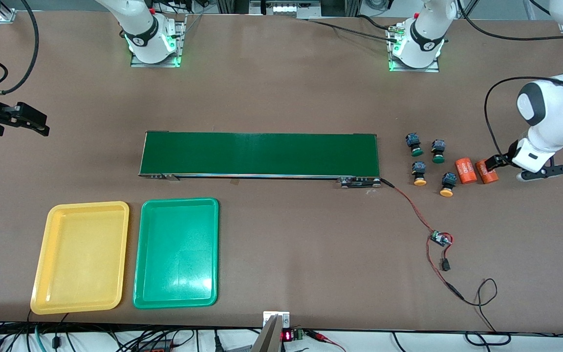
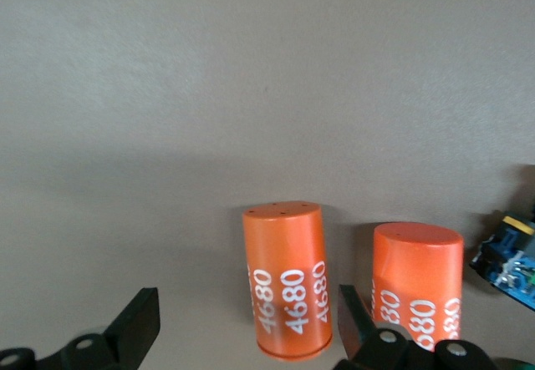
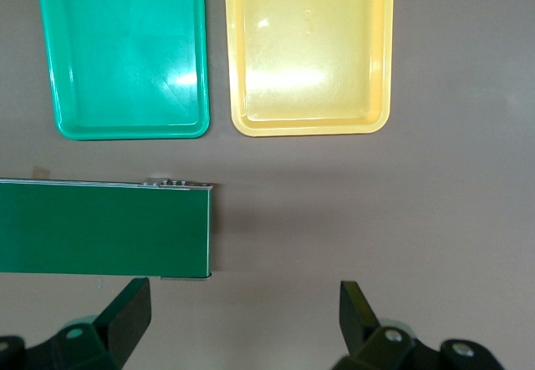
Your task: Sort buttons by color to trays
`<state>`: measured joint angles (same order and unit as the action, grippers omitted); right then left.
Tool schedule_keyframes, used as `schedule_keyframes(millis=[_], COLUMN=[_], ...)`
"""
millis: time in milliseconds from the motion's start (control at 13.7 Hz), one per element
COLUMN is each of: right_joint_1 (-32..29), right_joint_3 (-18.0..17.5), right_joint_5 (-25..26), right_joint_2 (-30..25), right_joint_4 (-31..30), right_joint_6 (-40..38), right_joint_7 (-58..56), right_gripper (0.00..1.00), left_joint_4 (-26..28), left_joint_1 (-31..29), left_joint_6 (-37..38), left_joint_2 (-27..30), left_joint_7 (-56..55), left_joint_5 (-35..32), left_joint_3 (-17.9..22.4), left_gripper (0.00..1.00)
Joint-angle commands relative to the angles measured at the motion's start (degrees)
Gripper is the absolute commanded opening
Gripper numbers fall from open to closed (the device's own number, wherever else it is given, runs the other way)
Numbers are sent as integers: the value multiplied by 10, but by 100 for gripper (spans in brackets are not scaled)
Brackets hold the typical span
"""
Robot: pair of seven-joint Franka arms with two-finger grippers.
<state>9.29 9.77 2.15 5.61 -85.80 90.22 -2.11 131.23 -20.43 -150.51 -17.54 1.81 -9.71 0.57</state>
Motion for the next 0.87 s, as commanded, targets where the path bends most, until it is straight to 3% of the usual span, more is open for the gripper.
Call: schedule_keyframes(millis=[0, 219, 364, 437, 583, 801], right_joint_1=[-2, -3, -3, -3, -3, -3], right_joint_3=[-4, -4, -4, -4, -4, -4], right_joint_5=[-3, -3, -3, -3, -3, -3], right_joint_2=[-11, -11, -11, -11, -11, -11], right_joint_4=[-11, -13, -13, -13, -13, -13], right_joint_6=[-3, -2, -2, -2, -2, -2], right_joint_7=[-4, -4, -4, -4, -4, -4], right_gripper=[100, 100, 100, 100, 100, 100], left_joint_4=[-4, -4, -6, -6, -6, -10], left_joint_1=[-13, -16, -16, -17, -17, -16], left_joint_6=[-18, -40, -43, -50, -50, -44], left_joint_2=[-21, -38, -49, -53, -59, -46], left_joint_7=[7, 4, 2, 2, 1, 6], left_joint_5=[-12, -11, -11, -11, -11, -11], left_joint_3=[-7, -8, -8, -8, -8, -10], left_gripper=[94, 94, 88, 79, 53, 33])
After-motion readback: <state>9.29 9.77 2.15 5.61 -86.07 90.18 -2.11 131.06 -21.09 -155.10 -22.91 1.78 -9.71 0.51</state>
